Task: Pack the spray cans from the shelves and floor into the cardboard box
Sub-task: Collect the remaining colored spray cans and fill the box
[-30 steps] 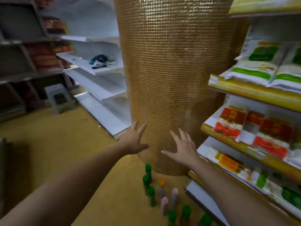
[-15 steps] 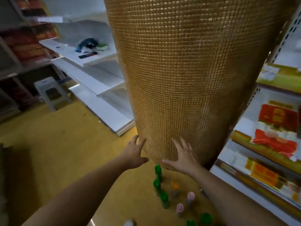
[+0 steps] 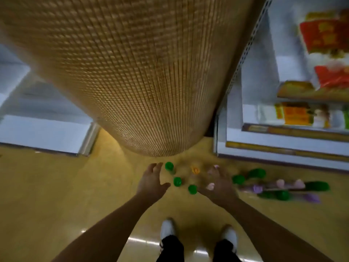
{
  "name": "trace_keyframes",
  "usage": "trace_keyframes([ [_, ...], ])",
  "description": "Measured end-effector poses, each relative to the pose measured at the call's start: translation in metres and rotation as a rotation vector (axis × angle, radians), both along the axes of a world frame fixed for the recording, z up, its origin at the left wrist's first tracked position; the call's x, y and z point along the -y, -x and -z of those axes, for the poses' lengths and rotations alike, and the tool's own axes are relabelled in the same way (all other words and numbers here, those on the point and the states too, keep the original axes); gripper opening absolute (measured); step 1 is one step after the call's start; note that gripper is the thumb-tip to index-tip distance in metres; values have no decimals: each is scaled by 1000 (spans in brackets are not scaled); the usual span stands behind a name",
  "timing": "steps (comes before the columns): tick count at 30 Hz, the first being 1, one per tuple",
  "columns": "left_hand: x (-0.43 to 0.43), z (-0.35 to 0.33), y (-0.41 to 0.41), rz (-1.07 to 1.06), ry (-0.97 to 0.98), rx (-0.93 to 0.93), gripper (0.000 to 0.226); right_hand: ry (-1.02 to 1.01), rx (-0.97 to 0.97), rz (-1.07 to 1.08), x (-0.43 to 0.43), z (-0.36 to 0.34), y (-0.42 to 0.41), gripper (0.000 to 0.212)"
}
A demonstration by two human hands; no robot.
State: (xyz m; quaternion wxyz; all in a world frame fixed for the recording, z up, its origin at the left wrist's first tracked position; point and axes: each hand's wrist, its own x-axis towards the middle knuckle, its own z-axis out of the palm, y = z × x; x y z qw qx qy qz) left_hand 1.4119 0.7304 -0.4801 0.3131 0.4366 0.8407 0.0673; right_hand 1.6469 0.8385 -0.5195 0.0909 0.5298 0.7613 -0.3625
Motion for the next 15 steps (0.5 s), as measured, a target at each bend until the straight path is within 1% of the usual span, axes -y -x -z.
trace_keyframes([
  [2,5,39,0,3,23,43,89,24,16,61,17,37,-6,118],
  [4,12,89,-3,-44,34,92,89,94,30,105,29,75,-9,116],
  [7,21,179,-10,-159,20,153,94,189,30,169,43,163,-10,112],
  [10,30,277,-18,-254,15,202,102,235,11,279,58,258,-11,112],
  [13,32,365,-21,-285,-37,222,108,286,-26,358,67,339,-10,116],
  [15,29,409,-22,-274,-83,219,112,282,-73,428,70,380,-9,117],
])
